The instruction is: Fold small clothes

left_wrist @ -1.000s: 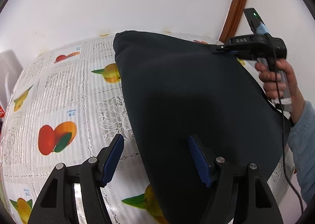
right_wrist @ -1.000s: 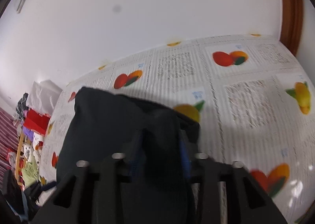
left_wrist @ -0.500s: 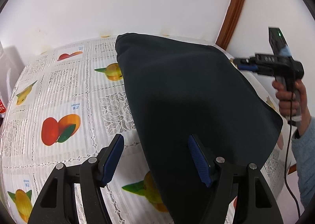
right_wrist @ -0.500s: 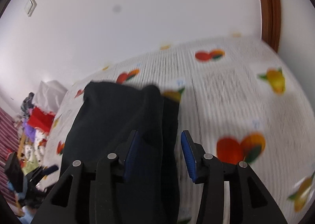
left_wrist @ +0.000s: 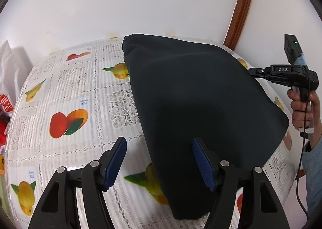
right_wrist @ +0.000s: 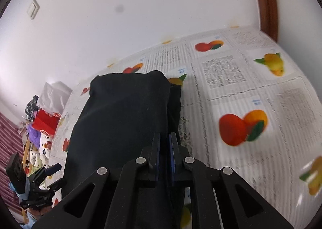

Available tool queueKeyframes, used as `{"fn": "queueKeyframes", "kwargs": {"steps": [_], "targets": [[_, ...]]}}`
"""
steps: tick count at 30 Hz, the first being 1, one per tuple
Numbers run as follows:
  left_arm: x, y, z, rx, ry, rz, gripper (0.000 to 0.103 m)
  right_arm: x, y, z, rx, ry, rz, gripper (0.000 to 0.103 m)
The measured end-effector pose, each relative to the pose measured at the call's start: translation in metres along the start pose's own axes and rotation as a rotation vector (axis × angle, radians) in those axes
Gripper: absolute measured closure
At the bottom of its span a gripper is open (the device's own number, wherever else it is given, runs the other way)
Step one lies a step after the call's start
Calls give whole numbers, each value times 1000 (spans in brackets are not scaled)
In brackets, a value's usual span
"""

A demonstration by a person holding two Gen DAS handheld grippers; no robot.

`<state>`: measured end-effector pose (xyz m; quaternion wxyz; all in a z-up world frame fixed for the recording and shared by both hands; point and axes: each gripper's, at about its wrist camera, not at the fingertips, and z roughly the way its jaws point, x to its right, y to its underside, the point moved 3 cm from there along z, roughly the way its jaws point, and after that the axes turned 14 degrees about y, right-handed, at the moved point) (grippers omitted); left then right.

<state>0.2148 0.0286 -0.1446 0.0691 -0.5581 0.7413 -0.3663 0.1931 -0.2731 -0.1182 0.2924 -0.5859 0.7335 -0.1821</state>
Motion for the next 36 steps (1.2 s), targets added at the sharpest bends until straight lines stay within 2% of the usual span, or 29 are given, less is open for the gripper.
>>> {"fn": "queueKeyframes", "kwargs": {"steps": [1, 3, 5, 8, 9, 10, 14, 16, 21, 26, 28, 30, 32, 36], "targets": [[1, 2, -2, 2, -2, 1, 38, 1, 5, -5, -6, -16, 6, 90], [4, 6, -5, 4, -4, -2, 38, 2, 18, -10, -22, -32, 15, 73], [8, 11, -9, 5, -1, -5, 38, 0, 31, -12, -19, -35, 11, 62], [13, 16, -13, 6, -6, -5, 38, -2, 44, -5, -37, -34, 21, 64], [14, 17, -14, 6, -6, -5, 38, -3, 47, 0, -51, -38, 28, 82], [16, 18, -16, 6, -7, -5, 38, -3, 50, 2, -52, -38, 27, 95], [20, 23, -25, 12, -20, 1, 38, 6, 54, -11, -4, -52, 61, 94], [19, 25, -30, 16, -22, 1, 38, 9, 56, -22, 15, -24, 65, 96], [17, 33, -40, 27, -26, -4, 38, 22, 65, -53, 62, 31, 61, 96], [13, 49, -46, 21, -14, -20, 38, 33, 99, -91, 122, 145, -6, 93], [13, 57, -46, 12, -3, -22, 38, 34, 116, -100, 131, 174, -37, 87], [15, 65, -46, 7, 6, -17, 38, 34, 131, -104, 130, 191, -72, 72], [17, 72, -44, -4, 11, -14, 38, 29, 151, -101, 124, 198, -126, 66], [21, 78, -32, -23, 8, -17, 38, 13, 167, -83, 111, 197, -175, 65]]}}
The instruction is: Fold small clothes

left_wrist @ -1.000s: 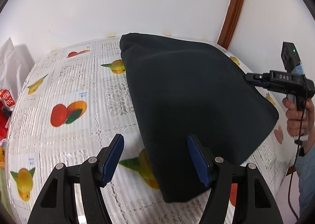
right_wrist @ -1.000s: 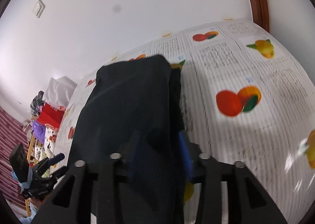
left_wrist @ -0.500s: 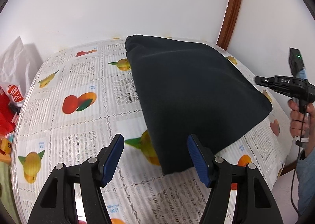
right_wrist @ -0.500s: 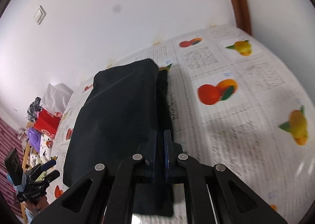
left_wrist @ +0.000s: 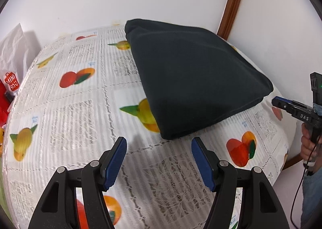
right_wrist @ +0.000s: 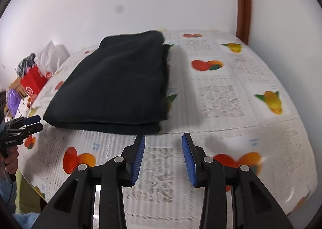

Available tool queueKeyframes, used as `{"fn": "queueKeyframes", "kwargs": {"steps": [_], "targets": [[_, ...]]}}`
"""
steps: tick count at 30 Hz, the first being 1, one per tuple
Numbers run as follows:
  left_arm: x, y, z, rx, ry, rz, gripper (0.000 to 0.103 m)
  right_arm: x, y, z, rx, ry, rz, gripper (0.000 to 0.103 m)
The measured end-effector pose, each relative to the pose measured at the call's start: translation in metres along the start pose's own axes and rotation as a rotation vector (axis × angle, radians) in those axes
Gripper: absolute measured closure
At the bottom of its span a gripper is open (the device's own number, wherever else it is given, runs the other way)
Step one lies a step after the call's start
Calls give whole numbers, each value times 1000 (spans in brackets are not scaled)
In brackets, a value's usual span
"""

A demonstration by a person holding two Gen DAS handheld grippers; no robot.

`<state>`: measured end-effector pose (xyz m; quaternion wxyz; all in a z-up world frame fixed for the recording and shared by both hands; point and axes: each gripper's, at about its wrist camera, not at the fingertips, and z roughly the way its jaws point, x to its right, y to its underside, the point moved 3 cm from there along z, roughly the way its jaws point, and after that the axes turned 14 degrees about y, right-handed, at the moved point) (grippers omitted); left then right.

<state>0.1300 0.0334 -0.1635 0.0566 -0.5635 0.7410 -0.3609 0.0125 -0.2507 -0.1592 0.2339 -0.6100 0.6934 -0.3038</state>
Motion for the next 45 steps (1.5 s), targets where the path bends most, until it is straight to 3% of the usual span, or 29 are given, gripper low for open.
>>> {"fn": "queueKeyframes", "kwargs": {"steps": [3, 7, 8, 9, 11, 15, 23, 36, 39, 45], "targets": [[2, -1, 10, 12, -11, 1, 39, -9, -4, 14, 18, -28, 65, 65], [3, -6, 23, -2, 16, -16, 62, -18, -11, 34, -6, -51, 108, 67], [3, -8, 24, 2, 12, -14, 78, -20, -12, 36, -8, -52, 111, 76], [2, -10, 25, 17, 3, -10, 83, -20, -15, 39, -9, -43, 119, 89], [0, -15, 27, 24, 2, -13, 87, -20, -21, 42, 6, -44, 126, 93], [-8, -26, 32, 32, 11, -17, 88, -23, -33, 51, 11, -46, 132, 93], [-23, -47, 50, 43, -46, -46, 87, -29, -59, 82, 34, -38, 136, 93], [-16, -36, 41, 20, -47, -41, 85, -24, -55, 84, 30, -49, 159, 88], [-15, -34, 41, 15, -77, -25, 85, -25, -55, 84, 32, -40, 150, 88], [-9, -36, 33, 41, -65, -28, 85, -28, -54, 83, 36, -21, 138, 86]]}}
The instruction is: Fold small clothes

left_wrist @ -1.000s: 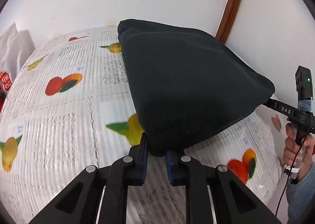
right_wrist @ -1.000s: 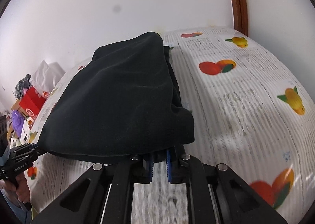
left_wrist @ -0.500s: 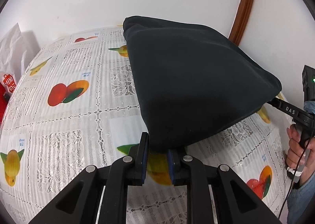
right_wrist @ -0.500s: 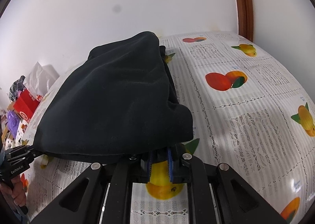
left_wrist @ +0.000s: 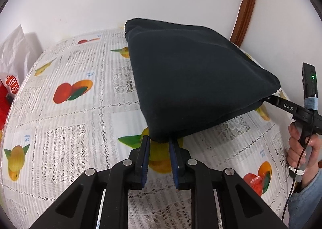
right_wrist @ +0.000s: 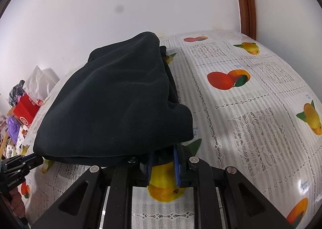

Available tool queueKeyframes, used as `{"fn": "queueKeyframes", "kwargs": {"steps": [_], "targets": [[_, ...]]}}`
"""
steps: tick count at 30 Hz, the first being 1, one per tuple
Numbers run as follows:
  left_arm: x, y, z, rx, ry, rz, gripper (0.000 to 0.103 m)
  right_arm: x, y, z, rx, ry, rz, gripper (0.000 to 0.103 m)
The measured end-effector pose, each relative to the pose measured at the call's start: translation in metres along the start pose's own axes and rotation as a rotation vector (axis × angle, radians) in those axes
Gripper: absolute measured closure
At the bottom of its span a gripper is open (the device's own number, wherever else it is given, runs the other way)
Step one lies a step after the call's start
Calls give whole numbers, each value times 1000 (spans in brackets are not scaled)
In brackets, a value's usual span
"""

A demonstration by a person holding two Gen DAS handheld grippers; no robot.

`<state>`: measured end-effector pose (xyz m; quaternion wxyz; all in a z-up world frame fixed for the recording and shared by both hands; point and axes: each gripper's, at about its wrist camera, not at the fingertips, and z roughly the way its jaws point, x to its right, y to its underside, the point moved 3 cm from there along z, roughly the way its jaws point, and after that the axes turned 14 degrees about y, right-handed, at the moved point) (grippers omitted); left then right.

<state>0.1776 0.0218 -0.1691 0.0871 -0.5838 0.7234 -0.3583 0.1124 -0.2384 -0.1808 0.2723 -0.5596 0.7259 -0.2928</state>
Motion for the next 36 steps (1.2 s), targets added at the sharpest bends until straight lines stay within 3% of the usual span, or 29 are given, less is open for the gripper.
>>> {"fn": "queueKeyframes", "kwargs": {"steps": [14, 25, 33, 34, 35, 36], "targets": [[1, -12, -4, 39, -30, 17, 87, 1, 0, 1, 4, 27, -11, 82], [-4, 3, -9, 2, -30, -11, 89, 2, 0, 3, -1, 26, -5, 79], [2, 7, -25, -16, -33, -23, 89, 4, 2, -1, -3, 62, 6, 69], [4, 8, -29, -14, -30, -22, 85, 5, 4, -3, 0, 66, 7, 68], [6, 9, -34, -8, -26, -22, 70, 5, 8, -8, 1, 72, 8, 68], [8, 9, -39, 1, -28, -20, 63, 6, 12, -12, -7, 71, 14, 68]]}}
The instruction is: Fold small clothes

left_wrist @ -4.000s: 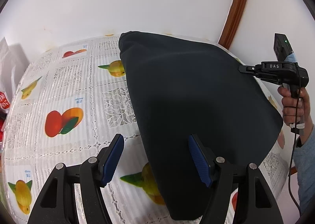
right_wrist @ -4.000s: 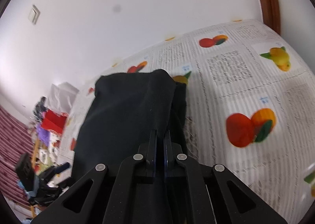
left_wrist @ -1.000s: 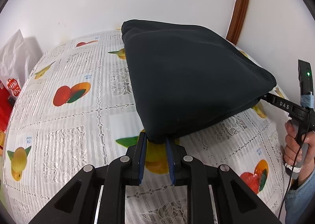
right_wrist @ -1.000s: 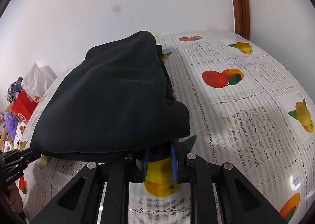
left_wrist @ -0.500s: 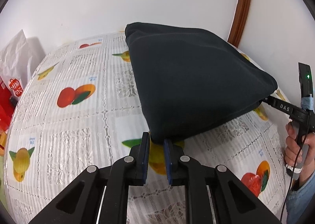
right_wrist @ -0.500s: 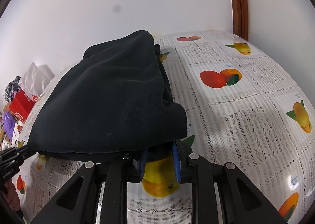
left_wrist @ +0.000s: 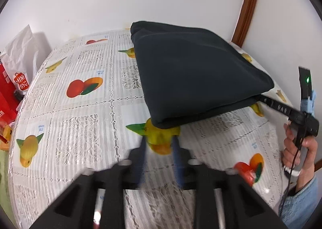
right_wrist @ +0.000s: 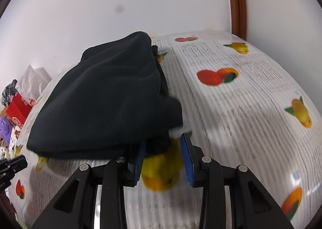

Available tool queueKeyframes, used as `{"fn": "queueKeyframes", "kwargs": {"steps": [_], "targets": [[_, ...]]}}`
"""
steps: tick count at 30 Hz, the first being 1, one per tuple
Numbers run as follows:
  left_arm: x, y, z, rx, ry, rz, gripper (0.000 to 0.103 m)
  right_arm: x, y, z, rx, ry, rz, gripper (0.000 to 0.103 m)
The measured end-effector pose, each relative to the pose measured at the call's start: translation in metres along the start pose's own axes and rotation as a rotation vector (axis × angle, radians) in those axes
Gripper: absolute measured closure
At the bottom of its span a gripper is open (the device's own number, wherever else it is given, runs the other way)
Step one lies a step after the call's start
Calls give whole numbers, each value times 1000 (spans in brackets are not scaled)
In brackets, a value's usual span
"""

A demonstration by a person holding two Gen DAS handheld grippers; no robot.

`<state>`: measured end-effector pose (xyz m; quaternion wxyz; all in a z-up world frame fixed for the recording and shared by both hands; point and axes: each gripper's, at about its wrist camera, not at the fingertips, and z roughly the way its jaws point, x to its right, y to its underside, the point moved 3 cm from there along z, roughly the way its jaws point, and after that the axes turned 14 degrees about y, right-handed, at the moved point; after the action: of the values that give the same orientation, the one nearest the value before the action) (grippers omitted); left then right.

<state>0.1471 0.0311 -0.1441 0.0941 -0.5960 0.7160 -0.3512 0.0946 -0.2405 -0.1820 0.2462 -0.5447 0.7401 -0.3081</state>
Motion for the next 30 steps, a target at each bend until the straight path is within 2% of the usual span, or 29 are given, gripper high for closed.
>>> {"fn": "queueKeyframes", "kwargs": {"steps": [1, 4, 7, 10, 13, 15, 17, 20, 23, 25, 27, 30], "targets": [[2, 0, -6, 16, -5, 8, 53, 3, 5, -5, -8, 2, 20, 68], [10, 0, -23, 51, -6, 31, 53, 16, 15, -25, -34, 26, 93, 68], [19, -1, -41, 78, -16, 27, 50, 23, 16, -60, -20, 90, 110, 67], [31, -2, -62, 123, -34, 35, 43, 22, 12, -99, 5, 166, 88, 56], [43, -1, -82, 153, -47, 39, 37, 15, 9, -148, 72, 182, 62, 44], [53, 1, -97, 172, -44, 41, 32, 9, 10, -183, 127, 176, 47, 27], [62, 3, -111, 194, -45, 47, 24, 4, 13, -210, 179, 187, 36, 20], [75, 9, -133, 225, -68, 69, 18, -3, 18, -238, 203, 197, 4, 17], [87, 15, -153, 253, -90, 84, 13, -8, 26, -256, 219, 214, -6, 3], [91, 20, -163, 259, -102, 84, 10, -10, 32, -266, 242, 238, -22, 0], [95, 24, -171, 266, -114, 84, 10, -12, 36, -269, 218, 270, -45, 0], [99, 29, -178, 269, -118, 86, 10, -9, 41, -271, 205, 269, -36, 0]]}}
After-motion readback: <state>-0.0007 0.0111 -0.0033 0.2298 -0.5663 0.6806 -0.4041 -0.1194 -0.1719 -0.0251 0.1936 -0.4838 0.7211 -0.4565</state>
